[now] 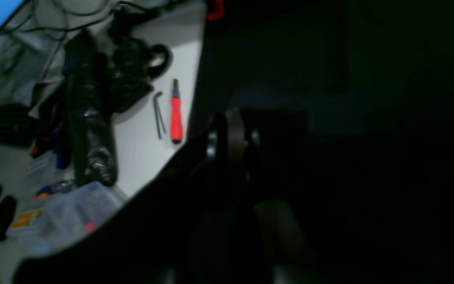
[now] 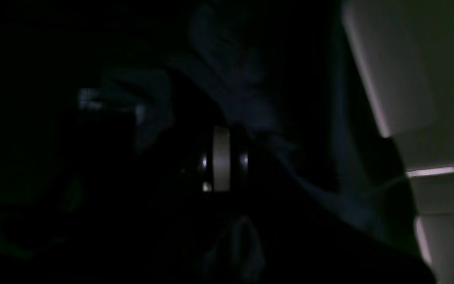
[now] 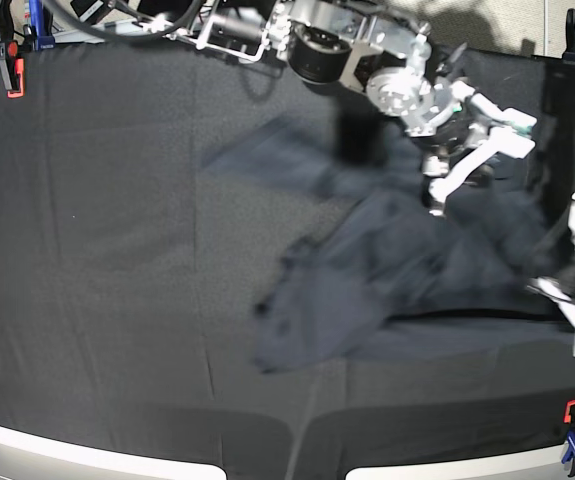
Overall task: Layout the t-shirt on the table in an organized manner, then fold the t-shirt properly
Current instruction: 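Lift the shirt with both grippers and shake it open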
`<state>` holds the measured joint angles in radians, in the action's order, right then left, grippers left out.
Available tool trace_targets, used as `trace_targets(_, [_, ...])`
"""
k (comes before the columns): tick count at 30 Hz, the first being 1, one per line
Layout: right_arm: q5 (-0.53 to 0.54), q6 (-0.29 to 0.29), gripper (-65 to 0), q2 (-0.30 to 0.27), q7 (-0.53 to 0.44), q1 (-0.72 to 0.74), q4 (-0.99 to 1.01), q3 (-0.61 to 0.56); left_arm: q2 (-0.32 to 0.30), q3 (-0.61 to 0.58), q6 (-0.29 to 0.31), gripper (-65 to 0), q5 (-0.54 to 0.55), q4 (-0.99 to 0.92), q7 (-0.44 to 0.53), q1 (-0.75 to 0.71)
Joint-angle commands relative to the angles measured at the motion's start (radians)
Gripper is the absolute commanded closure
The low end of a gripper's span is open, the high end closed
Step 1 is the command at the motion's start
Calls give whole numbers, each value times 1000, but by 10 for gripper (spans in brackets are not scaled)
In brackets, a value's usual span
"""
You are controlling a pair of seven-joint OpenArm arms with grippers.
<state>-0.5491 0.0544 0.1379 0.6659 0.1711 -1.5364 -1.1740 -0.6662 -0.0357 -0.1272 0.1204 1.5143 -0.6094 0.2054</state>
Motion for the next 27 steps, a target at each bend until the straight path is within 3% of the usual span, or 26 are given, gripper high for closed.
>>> trace_targets(1, [-12,-14,0,19,-24,17,-40,10,-35,28,-17,0,-11,34,25,24])
trace_targets(8, [-12,-14,0,19,17,9,-167,110,-62,82,10,0,-11,234,28,31])
trace_targets(11, [-12,-14,0,19,85,8,-226,186,-41,82,87,0,30,329,41,30])
trace_targets(16, [-25,1,0,19,255,8,-298,351,79,80,175,0,126,342,60,30])
trace_targets(18, [-55,55,0,19,299,8,-300,417,139,80,213,0,156,343,71,33])
trace_targets(20, [-80,103,0,19,309,-6,-300,480,202,79,241,0,174,343,72,33])
trace_targets(27, [-105,104,0,-65,299,-115,-317,612,363,-57,248,0,130,336,95,43])
